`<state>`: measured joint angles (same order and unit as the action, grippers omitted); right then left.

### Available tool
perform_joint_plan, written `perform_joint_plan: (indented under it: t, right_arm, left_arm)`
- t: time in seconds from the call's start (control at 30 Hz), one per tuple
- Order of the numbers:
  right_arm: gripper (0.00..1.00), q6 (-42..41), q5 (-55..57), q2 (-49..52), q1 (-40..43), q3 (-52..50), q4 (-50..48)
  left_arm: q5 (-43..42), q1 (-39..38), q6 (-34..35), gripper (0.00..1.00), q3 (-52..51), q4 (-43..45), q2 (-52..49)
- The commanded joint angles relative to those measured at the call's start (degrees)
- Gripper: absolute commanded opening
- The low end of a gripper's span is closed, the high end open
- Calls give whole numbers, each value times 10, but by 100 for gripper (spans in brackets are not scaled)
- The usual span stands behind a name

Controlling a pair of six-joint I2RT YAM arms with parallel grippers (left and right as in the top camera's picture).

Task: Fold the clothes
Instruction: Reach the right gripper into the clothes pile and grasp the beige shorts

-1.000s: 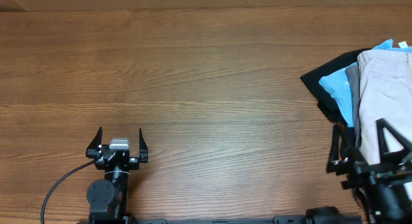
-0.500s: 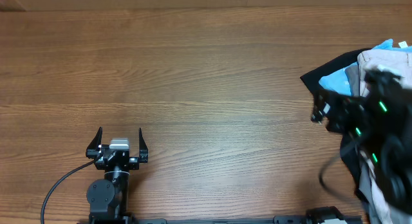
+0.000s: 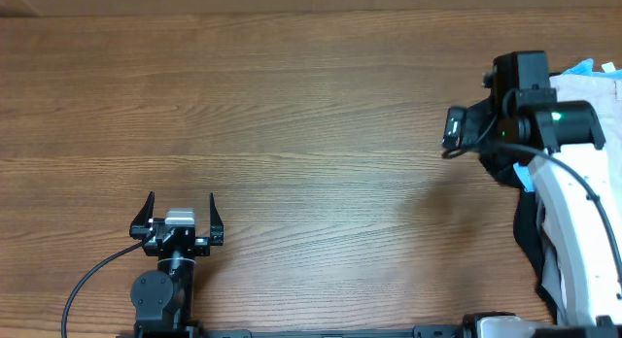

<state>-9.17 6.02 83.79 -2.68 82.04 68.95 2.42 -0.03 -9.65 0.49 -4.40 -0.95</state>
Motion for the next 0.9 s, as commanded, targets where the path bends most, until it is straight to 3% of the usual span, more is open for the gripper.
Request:
perform_joint_plan:
  t: [0.0,0.33,0.5,0.7,0.87]
  right_arm:
    - [100,6,-3,14,48,14,-23]
    - [95,7,-18,23,169,13,-86]
    - [90,51,-13,50,190,13,-145]
    - [88,51,107,97,193,13,-226]
    - [87,51,126,133,198,13,-295]
  left_arm:
    - [6,-3,-11,100,-2,2,6]
    - [6,-3,-11,100,-2,2,6]
    - [6,-3,-11,100,-2,2,6]
    - [6,-3,-11,100,-2,2,6]
    - [6,-3,-11,100,-2,2,6]
